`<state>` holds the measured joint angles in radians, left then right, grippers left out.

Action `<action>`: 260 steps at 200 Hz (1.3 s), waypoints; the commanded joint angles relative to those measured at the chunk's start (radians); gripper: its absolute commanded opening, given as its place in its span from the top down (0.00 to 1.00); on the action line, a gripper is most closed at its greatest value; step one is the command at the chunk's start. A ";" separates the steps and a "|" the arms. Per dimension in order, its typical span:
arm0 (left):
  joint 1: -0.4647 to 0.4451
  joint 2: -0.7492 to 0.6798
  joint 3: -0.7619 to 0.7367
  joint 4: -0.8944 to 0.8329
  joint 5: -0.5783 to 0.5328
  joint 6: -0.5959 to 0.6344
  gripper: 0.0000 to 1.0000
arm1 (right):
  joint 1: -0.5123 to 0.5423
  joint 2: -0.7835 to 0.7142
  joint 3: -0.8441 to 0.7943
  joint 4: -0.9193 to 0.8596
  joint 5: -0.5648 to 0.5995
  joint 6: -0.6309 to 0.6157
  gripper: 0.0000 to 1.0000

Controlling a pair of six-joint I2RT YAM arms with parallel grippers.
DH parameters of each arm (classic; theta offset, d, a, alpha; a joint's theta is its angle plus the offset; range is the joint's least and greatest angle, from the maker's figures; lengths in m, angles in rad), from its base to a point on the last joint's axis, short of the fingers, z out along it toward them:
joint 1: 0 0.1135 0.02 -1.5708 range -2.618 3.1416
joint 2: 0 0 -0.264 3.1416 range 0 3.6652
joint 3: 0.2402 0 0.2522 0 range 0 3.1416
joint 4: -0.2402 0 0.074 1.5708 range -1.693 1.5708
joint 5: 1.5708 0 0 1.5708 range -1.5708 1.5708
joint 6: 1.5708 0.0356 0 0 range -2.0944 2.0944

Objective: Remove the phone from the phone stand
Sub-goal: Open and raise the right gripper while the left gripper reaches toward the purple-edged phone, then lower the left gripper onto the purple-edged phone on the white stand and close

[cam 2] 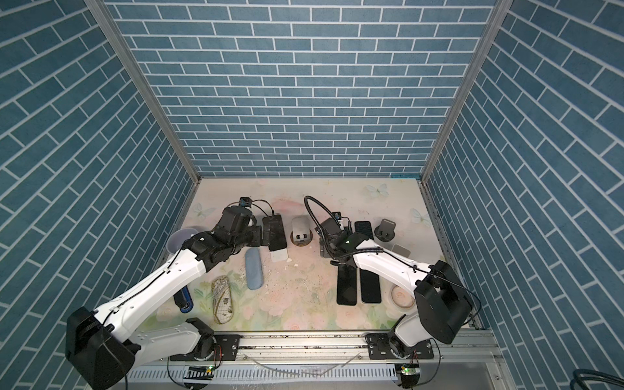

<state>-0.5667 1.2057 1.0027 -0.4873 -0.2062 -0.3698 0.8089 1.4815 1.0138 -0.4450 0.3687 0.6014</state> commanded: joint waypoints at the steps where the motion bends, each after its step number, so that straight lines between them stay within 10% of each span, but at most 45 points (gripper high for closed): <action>1: -0.016 0.035 0.042 -0.046 -0.056 -0.021 0.00 | -0.019 0.010 0.061 0.025 -0.012 -0.060 0.18; 260: -0.142 0.284 0.192 -0.102 -0.315 -0.276 0.00 | -0.130 -0.072 -0.028 0.123 -0.066 -0.117 0.18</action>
<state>-0.6998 1.4670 1.1740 -0.5644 -0.4915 -0.6342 0.6899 1.4414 1.0126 -0.3424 0.3107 0.5144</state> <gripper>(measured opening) 0.996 0.822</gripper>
